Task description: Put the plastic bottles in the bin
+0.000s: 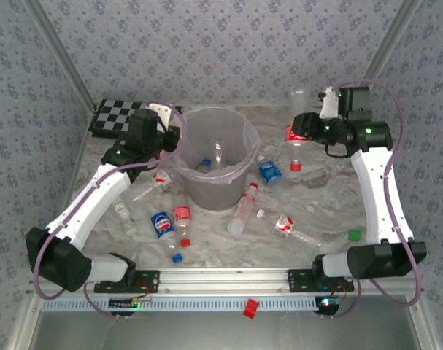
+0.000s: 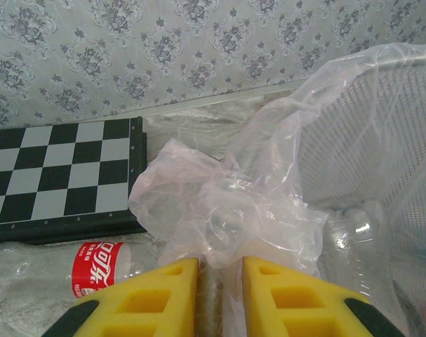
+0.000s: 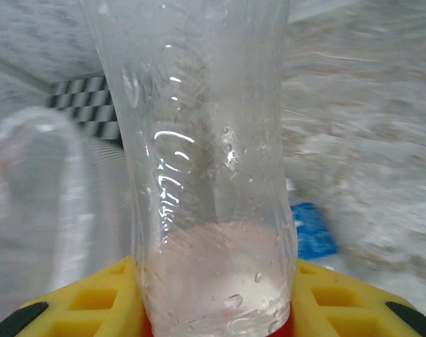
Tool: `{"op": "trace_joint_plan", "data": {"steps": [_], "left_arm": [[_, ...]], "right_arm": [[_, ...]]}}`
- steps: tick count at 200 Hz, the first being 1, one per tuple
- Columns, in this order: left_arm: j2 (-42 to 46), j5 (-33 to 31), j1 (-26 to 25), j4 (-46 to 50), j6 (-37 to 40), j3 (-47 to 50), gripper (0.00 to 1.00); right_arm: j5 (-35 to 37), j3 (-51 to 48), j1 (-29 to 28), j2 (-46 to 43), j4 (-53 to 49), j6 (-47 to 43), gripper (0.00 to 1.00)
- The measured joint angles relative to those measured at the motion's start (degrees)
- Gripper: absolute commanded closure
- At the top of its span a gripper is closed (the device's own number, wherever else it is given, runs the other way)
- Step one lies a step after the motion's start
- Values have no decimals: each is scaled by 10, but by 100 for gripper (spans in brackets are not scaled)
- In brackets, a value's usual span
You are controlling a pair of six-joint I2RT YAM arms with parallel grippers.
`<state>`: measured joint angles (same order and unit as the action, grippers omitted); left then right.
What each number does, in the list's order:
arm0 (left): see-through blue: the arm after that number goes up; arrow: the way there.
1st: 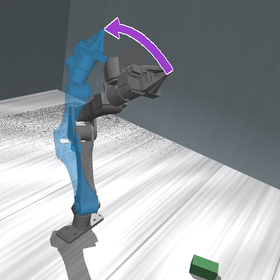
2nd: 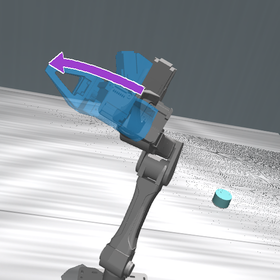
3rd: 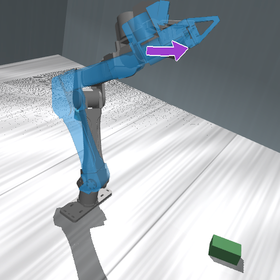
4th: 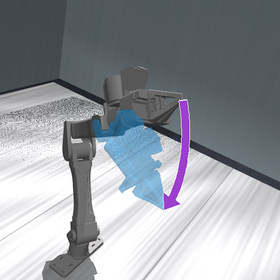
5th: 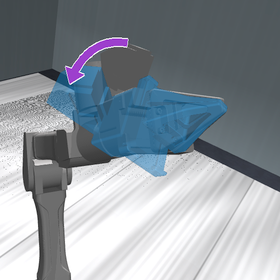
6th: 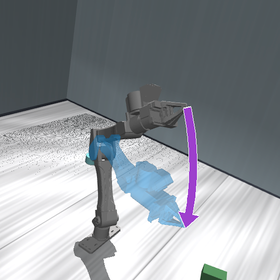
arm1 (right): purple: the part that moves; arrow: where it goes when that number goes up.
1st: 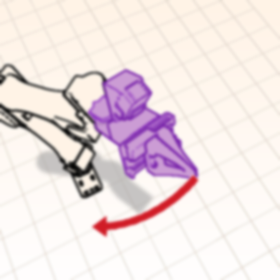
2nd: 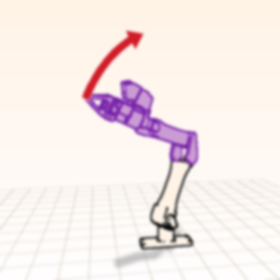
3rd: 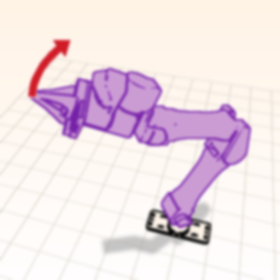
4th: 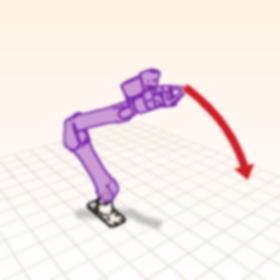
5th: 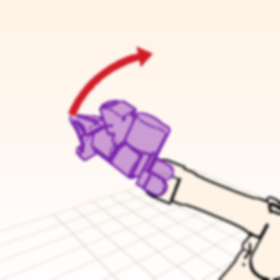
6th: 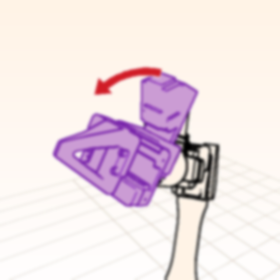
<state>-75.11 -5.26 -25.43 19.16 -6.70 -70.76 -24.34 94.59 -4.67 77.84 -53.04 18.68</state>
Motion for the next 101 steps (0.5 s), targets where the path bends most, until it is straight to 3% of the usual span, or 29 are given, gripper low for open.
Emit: {"op": "trace_joint_plan", "data": {"steps": [51,101], "left_arm": [[0,-2,-7,-4,0,0,77],[0,-11,-20,-7,2,0,77]], "right_arm": [[-31,101,-124,32,-8,45,72],[-33,156,-191,104,1,74,73]]}}
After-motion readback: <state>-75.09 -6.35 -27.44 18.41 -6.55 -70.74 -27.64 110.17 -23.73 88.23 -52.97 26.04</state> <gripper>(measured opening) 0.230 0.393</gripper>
